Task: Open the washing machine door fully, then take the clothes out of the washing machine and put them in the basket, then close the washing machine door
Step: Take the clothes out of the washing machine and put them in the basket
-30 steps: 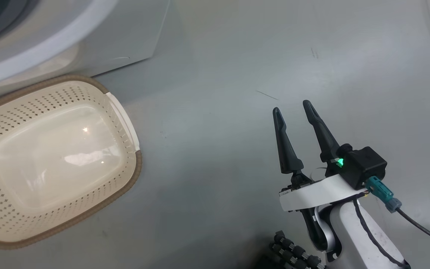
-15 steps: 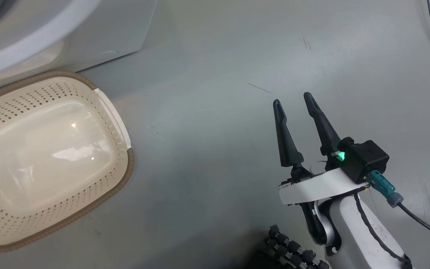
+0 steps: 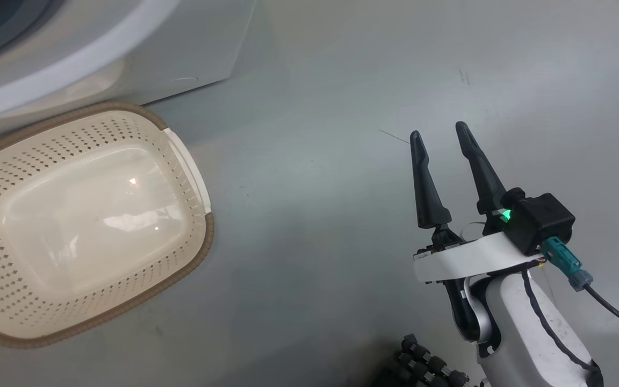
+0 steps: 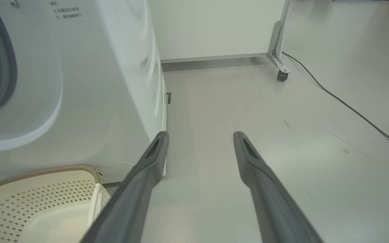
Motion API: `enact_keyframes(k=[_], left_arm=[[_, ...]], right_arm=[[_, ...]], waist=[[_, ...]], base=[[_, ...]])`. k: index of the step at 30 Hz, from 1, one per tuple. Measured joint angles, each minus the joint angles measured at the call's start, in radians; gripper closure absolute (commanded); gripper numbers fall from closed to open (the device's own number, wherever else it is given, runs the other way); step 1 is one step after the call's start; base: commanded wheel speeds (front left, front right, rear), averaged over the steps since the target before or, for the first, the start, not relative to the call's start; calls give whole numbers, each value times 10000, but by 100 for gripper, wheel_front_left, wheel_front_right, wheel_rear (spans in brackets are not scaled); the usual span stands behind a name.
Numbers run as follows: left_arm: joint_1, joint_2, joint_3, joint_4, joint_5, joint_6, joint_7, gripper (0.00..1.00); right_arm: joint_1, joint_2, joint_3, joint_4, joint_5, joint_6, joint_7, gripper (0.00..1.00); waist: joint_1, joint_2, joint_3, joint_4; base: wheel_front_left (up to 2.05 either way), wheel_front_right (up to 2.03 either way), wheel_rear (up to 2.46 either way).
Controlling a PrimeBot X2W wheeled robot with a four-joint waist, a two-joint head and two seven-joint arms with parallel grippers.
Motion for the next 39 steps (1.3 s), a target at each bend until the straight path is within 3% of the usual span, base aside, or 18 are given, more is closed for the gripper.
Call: enact_keyframes(k=[25, 39], left_arm=[[2094, -2305, 836, -823, -1542, -23, -5137, 100], [3488, -3001, 899, -2671, -1687, -117, -5242, 100]], right_arm=[[291, -15, -1009, 453, -1076, -69, 0, 0], [905, -186, -1294, 731, -1244, -69, 0, 0]], waist=[[0, 0, -1343, 1765], [0, 0, -2515, 2656]], base=[[0, 0, 0], [0, 0, 0]])
